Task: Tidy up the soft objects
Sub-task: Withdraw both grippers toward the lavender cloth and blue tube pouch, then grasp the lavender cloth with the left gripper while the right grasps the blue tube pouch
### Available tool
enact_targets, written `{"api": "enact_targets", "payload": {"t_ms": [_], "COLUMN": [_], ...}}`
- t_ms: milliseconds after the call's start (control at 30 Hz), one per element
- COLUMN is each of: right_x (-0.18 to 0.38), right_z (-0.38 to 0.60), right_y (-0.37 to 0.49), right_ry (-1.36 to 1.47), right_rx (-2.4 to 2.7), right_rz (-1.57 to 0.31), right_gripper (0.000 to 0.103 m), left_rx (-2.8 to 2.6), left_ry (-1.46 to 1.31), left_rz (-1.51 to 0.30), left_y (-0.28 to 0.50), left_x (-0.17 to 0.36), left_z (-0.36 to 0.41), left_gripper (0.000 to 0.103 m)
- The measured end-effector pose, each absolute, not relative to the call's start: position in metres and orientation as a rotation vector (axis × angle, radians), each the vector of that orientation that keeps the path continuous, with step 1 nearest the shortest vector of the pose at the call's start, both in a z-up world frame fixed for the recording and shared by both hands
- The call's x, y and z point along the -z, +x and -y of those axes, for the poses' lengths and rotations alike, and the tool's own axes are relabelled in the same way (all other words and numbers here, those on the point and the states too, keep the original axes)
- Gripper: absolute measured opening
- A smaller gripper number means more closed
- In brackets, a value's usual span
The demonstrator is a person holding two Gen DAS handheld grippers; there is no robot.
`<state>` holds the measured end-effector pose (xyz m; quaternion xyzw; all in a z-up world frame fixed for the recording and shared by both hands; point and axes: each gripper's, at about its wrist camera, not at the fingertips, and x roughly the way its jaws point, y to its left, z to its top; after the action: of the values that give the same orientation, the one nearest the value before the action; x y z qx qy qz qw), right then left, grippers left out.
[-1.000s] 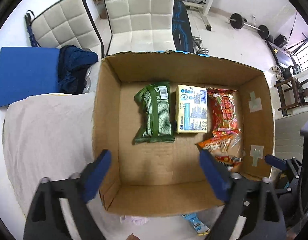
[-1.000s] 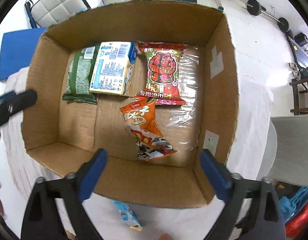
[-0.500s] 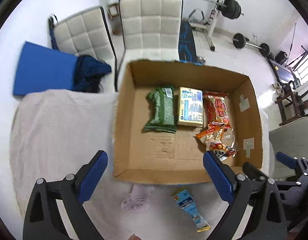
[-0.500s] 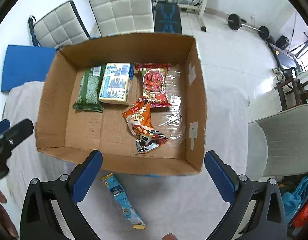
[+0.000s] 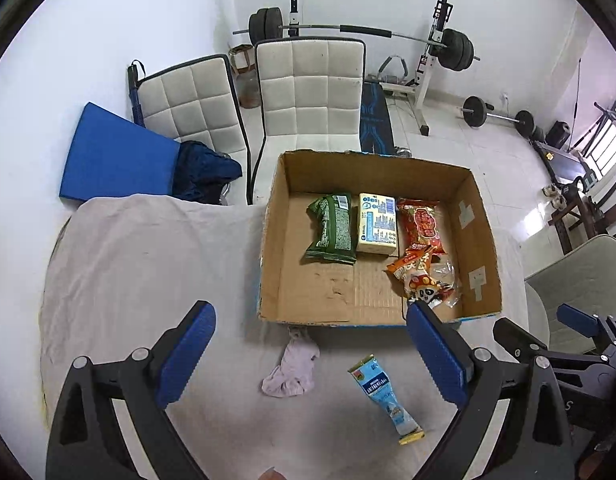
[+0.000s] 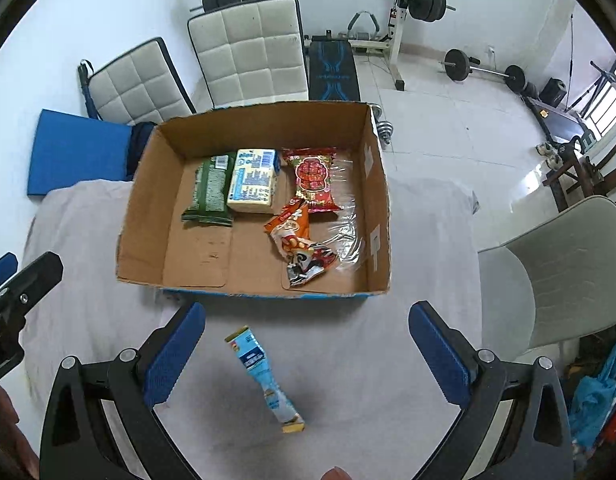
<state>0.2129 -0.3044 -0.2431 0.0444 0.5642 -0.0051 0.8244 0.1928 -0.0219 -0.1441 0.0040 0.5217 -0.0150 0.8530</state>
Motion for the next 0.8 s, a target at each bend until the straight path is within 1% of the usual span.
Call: {"api": "enact_targets", "payload": {"t_ms": [133,233,367,467,567,600,633,667,733,767,800], "right_x": [0.244,0.271,0.328,0.378,0.426,0.440,0.454,0.465,0.485,0.489,0.492], "right_z": [0.302,0.293,0.287,0.283,0.277,0.275,0.274,0.273,0.271,0.271,0.272], "right_y": [0.203,0.195,0.183,0.176,0.169,0.167,0.165,0.163,0.161,0.160,0.159], "right_ry": [0.101,0.049,0.069,0.081,0.133,0.155,0.186,0.203,0.204,0.220,0.242], "right_rx": [-0.010,-0.034,-0.072,-0.069,-0.062,-0.058,-0.053,-0.050,-0.030,-0.034,-0.033], "right_rz": [-1.179,-1.224,-1.350,-1.464,-1.562,-1.595,-1.629,-1.652,-1.690,-1.691,-1.690], "right_gripper": [0.103,0.103,0.103,0.103,0.103,0.099,0.090,0.084,0.055,0.053,0.047], "left_rx": [0.004,-0.042,-0.056,-0.067,-0.072,-0.068,-0.063,-0.061,-0.053,-0.045,-0.041], "left_ry": [0.012,0.026,0.020,0.020,0.023,0.031,0.033,0.036,0.043,0.048,0.062], "left_rz": [-1.075,-1.082,-1.183,-1.301,-1.385,-1.421,-1.446,-1.464,-1.508,-1.522,-1.541], "left_y": [0.182,0.172,0.164,0.164,0.164,0.164,0.167,0.169,0.174,0.177,0.180], "left_x": [0.139,0.153,0.199,0.248,0.288,0.304,0.315,0.324,0.344,0.352,0.361], "left_z": [0.018,0.012,0.001,-0.007,-0.008,-0.006,-0.006,-0.005,-0.004,-0.002,0.000], "left_gripper": [0.098,0.098,0.098,0.098,0.098,0.098,0.098,0.098,0.098,0.098,0.098]}}
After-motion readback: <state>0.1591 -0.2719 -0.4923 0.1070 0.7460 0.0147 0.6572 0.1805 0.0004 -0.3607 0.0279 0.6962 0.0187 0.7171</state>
